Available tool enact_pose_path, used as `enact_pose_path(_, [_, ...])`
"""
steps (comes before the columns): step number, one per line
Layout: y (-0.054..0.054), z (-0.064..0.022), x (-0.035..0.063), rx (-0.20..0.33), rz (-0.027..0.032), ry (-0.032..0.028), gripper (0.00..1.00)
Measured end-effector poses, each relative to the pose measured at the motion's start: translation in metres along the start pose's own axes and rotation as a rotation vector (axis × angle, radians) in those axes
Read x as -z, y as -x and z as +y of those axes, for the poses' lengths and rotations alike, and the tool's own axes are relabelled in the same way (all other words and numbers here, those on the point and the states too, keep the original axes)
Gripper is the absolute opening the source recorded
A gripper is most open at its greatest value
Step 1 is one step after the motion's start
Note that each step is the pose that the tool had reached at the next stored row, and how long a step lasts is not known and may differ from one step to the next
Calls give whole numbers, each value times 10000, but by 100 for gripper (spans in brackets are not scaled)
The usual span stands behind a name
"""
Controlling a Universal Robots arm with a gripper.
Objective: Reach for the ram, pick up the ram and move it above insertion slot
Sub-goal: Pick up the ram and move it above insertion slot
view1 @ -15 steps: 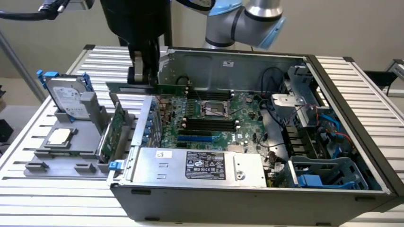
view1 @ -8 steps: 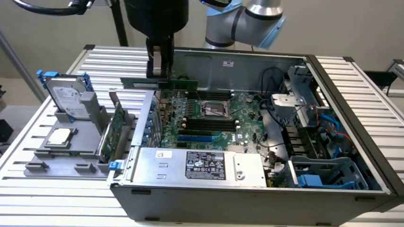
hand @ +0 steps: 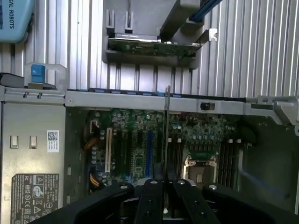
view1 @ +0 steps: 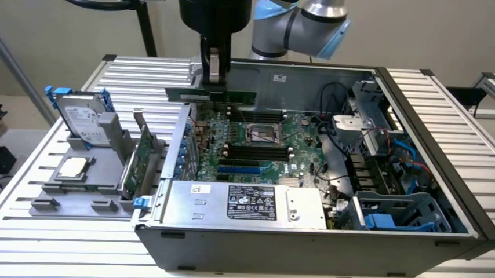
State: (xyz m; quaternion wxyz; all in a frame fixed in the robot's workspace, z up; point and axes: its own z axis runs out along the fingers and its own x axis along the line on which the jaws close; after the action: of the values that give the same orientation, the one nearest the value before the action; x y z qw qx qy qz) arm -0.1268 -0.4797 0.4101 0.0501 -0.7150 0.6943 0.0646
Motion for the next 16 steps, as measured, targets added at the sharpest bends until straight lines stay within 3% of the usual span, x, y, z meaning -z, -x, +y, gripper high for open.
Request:
enact_pose_path(5, [75,-158,-11,-2,87,2,14])
enact_pose_path(16, [202,-541,-27,-9,372,10,14])
